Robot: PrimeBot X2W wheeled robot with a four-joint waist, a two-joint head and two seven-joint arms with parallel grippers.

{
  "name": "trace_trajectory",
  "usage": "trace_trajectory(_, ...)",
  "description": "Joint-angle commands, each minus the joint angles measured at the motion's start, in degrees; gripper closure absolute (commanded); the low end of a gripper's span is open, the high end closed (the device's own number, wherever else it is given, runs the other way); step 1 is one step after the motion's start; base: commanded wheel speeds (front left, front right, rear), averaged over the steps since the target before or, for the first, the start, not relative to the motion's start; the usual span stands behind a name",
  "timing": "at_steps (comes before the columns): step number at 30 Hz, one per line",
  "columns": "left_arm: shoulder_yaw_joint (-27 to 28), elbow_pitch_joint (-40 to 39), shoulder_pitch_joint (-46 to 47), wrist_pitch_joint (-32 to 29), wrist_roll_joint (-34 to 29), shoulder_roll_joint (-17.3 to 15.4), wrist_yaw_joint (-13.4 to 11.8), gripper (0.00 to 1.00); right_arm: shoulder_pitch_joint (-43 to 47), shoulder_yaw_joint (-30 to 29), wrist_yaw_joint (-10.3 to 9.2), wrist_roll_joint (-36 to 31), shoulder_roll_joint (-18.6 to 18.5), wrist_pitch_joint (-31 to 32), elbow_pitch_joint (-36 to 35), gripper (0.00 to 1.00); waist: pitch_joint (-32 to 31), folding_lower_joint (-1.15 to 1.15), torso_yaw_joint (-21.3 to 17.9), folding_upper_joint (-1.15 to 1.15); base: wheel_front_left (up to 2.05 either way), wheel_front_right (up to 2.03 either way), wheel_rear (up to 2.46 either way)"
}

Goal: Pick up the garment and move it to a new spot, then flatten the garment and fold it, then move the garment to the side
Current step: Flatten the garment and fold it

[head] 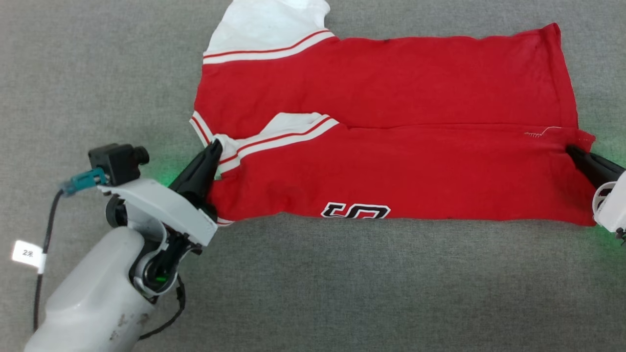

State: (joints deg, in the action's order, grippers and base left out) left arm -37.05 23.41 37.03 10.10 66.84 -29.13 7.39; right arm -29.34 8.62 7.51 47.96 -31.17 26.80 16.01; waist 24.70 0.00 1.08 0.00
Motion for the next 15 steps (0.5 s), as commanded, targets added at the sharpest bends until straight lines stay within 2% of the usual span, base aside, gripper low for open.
trace_trajectory(1, -0.51, 1.01, 0.30, 0.23, -0.70, 0.34, 0.11, 1.00, -0.53, 0.86, -0.04, 0.40, -0.10, -0.60, 0.77, 1.00, -0.21, 0.00, 0.18, 0.00, 0.00, 0.00, 0.00)
trace_trajectory(3, -1.06, 2.61, 0.75, 0.54, -1.21, 0.44, 0.10, 1.00, -1.23, 2.28, -0.04, 0.71, -0.15, -1.84, 2.06, 1.00, -0.71, 0.00, 0.31, 0.00, 0.00, 0.00, 0.00)
trace_trajectory(4, -1.40, 3.31, 0.98, 0.73, -1.52, 0.36, 0.09, 0.91, -1.44, 2.90, -0.04, 1.00, -0.20, -2.36, 2.64, 1.00, -1.09, 0.00, 0.37, 0.00, 0.00, 0.00, 0.00)
trace_trajectory(5, -1.70, 3.87, 1.11, 0.92, -1.80, 0.23, 0.10, 0.54, -1.51, 3.59, -0.04, 1.06, -0.30, -2.90, 3.17, 0.86, -1.55, 0.00, 0.41, 0.00, 0.00, 0.00, 0.00)
trace_trajectory(6, -1.78, 4.29, 1.25, 0.98, -1.53, 0.29, 0.09, 0.00, -1.66, 4.33, -0.04, 1.15, -0.36, -3.47, 3.85, 0.39, -2.12, 0.00, 0.43, 0.00, 0.00, 0.00, 0.00)
trace_trajectory(7, -1.59, 4.22, 1.29, 1.08, -0.72, 0.44, 0.10, 0.00, -1.85, 4.75, -0.04, 1.46, -0.29, -4.06, 4.40, 0.00, -2.82, 0.00, 0.41, 0.00, 0.00, 0.00, 0.00)
trace_trajectory(12, -1.78, 4.31, 2.25, -0.19, -1.34, -2.98, -0.19, 0.00, -2.33, 6.29, -0.04, 2.79, -0.26, -7.61, 5.63, 0.00, -7.19, 0.00, 0.38, 0.00, 0.00, 0.00, 0.00)
trace_trajectory(15, -2.80, 3.68, 3.53, -4.01, -2.87, -5.82, -2.45, 0.00, -2.07, 6.74, -0.04, 3.29, -0.59, -9.24, 5.57, 0.00, -9.57, 0.00, 0.39, 0.00, 0.00, 0.00, 0.00)
